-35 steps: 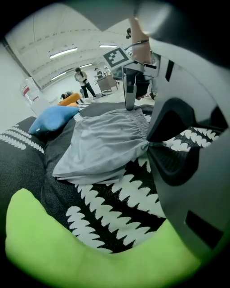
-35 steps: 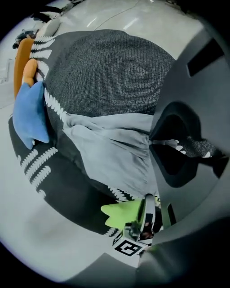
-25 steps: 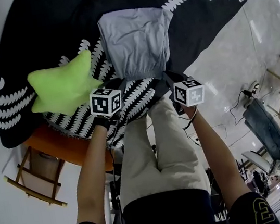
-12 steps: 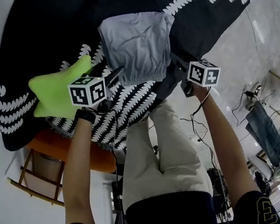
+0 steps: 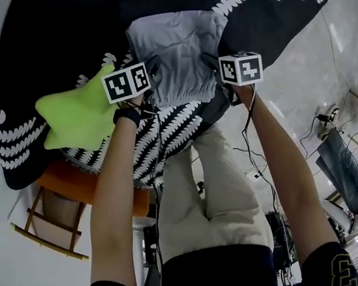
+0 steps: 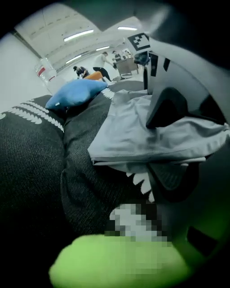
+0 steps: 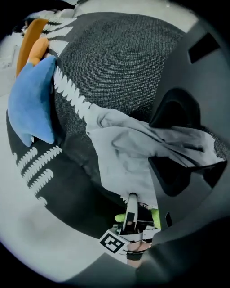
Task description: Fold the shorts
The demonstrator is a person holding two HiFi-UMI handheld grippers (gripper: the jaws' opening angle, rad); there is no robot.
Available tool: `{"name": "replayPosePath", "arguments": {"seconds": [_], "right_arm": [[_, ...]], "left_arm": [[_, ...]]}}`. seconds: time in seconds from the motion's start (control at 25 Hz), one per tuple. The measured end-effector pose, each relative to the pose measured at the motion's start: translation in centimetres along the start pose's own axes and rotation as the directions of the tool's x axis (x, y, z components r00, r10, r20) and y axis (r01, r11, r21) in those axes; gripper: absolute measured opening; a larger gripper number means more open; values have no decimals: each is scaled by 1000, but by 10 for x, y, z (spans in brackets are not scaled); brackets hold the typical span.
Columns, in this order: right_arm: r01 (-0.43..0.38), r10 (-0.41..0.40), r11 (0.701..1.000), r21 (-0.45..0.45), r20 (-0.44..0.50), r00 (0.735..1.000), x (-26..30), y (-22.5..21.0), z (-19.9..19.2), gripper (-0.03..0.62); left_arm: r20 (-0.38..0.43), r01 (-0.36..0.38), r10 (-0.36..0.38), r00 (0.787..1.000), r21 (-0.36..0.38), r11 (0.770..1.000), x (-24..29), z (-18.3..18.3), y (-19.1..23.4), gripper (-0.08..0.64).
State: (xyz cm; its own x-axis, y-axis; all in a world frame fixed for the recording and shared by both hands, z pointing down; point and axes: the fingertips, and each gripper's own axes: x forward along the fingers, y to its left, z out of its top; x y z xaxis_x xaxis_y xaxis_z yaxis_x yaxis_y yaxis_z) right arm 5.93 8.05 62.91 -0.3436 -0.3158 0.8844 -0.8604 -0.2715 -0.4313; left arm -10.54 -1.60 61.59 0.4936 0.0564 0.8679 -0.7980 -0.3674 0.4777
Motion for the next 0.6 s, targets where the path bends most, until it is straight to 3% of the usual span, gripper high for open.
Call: {"name": "replayPosePath", "arguments": {"seconds": [0.16,0.32,0.6], "right_arm": [[16,-15,1000,-7,18,1000,-6,5,7,57],[-36,35,999,21,65,997,-21,8,9,44],[-131,115,986,99,153,982,-65,20,5,44]], "left_arm": [[-21,11,-10,1000,43,999,-3,2,0,56],[-21,63,-60,998,151,986,-16,2,-19,34],[28,196,-201,979,123,973,-57,-15,-34,34]]}}
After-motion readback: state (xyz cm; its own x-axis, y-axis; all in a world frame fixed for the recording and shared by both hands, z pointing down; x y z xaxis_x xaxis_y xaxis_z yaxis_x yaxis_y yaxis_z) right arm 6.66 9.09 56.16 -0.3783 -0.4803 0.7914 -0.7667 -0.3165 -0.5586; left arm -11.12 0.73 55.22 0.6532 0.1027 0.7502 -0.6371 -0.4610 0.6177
